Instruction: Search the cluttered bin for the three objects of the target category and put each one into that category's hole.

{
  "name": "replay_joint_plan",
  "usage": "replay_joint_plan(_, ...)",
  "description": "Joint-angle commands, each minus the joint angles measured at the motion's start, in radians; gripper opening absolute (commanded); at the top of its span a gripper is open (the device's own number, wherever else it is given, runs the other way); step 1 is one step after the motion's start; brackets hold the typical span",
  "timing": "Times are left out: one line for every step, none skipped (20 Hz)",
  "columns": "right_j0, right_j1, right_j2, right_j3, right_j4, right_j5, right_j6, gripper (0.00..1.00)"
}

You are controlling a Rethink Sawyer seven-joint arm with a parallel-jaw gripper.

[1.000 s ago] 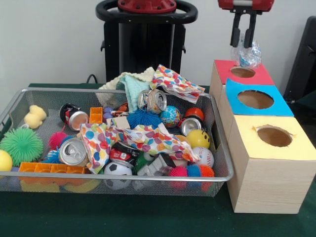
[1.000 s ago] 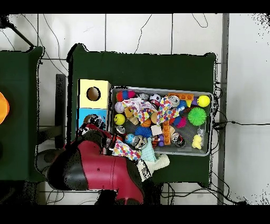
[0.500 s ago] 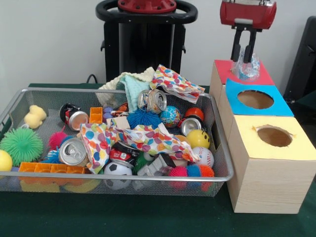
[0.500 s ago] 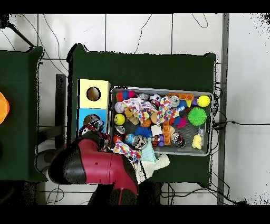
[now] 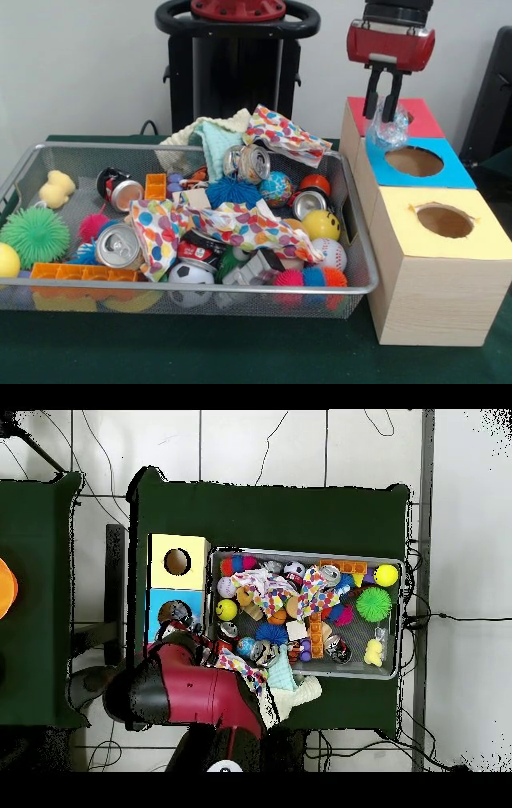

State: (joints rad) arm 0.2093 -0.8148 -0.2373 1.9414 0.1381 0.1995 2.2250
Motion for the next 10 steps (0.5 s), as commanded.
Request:
replay_joint_plan(-0.015,0.059,0.032,-0.057,0.063,-0.044,0.192,0.0)
replay_joint_plan(-0.007,0.061,0.029,-0.057,0.067,-0.044,0.195,0.0)
replay_joint_plan(0.001,0.063,0.025,-0.058,0.072,-0.045,0.198,0.0)
replay_joint_plan(0.011,0.064,0.021,-0.054,0.078,-0.048,0.206,0.0)
replay_joint_plan(0.024,0.07,0.012,-0.06,0.083,-0.043,0.208,0.0)
replay_joint_plan(0.033,0.073,0.005,-0.062,0.088,-0.042,0.21,0.0)
replay_joint_plan(0.039,0.077,0.002,-0.061,0.093,-0.043,0.211,0.0)
replay_joint_plan(0.042,0.083,0.004,-0.06,0.097,-0.05,0.211,0.0)
replay_joint_plan(0.044,0.089,0.006,-0.058,0.101,-0.057,0.211,0.0)
replay_joint_plan(0.05,0.099,0.007,-0.055,0.106,-0.071,0.215,0.0)
